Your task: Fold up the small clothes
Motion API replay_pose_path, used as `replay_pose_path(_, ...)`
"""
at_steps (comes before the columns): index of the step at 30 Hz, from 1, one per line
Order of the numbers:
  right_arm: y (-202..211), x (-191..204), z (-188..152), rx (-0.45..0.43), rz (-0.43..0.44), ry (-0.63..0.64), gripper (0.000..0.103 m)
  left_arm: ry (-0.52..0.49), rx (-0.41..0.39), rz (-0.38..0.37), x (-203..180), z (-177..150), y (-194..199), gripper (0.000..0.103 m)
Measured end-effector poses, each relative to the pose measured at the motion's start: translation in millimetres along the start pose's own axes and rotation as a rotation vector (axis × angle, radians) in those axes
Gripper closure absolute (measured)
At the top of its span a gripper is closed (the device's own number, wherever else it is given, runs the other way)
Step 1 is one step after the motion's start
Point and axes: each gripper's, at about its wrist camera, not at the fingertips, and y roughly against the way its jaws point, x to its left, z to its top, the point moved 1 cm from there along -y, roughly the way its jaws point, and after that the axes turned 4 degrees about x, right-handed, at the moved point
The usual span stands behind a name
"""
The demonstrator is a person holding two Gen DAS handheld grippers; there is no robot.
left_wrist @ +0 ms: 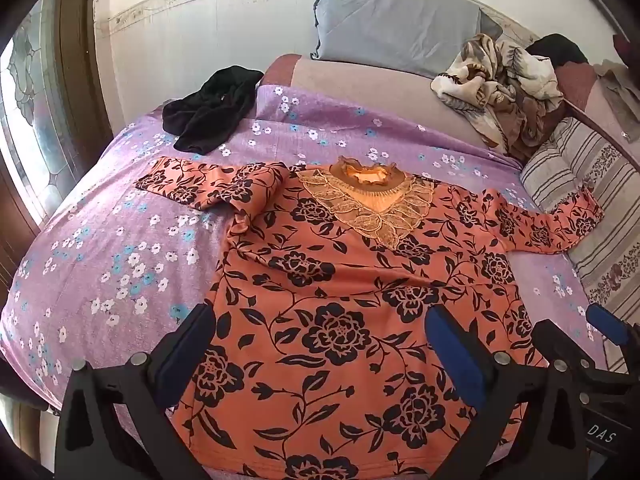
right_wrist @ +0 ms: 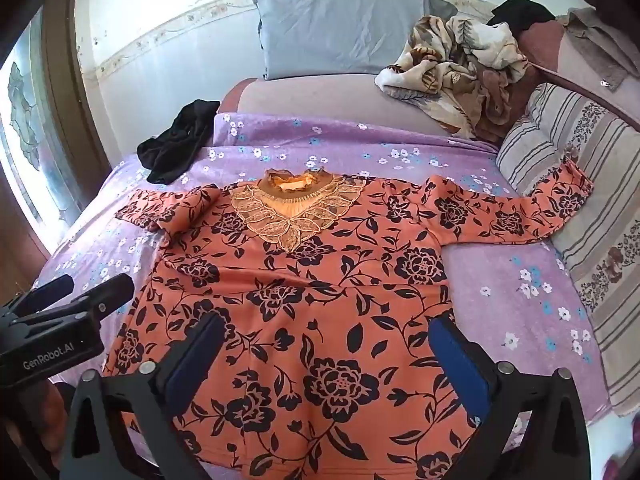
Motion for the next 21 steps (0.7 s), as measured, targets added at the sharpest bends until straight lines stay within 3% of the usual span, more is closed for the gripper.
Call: replay_pose_path(21,-1,-3,-2,-0.01,-0.021,-0.004,0.0,-0.013,0.016,0.002,-9,-3,-7,0.0)
